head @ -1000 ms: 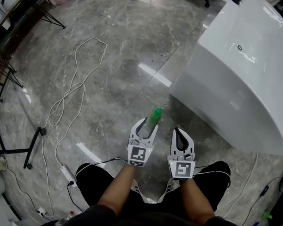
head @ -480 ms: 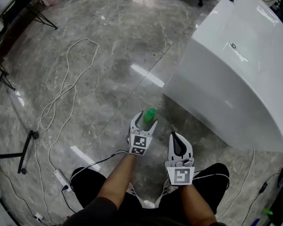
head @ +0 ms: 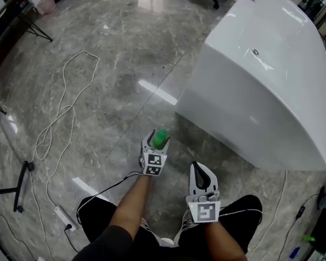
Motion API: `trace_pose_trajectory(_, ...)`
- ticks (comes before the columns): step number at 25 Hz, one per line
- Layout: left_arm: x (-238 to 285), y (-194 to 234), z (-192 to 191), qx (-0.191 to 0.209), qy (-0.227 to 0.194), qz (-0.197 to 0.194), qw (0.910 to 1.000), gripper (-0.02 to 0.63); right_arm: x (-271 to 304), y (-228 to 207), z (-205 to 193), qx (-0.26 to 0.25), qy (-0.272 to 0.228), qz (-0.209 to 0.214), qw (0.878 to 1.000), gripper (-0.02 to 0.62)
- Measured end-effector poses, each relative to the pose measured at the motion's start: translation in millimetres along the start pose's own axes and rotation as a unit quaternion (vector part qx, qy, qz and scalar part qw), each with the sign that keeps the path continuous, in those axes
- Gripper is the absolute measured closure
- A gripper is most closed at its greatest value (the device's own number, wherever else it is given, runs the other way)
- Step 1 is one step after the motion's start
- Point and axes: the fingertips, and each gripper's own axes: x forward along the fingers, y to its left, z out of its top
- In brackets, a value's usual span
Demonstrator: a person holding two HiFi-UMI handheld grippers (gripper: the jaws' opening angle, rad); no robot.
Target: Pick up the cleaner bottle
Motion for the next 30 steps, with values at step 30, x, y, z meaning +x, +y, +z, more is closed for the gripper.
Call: trace_pose_trajectory(30, -22.8, 0.7, 85.3, 0.007, -0.049, -0.013, 0.9987, 0.42, 6.2, -11.8, -12.3, 0.016, 0.056, -0.04, 0.998, 0.578)
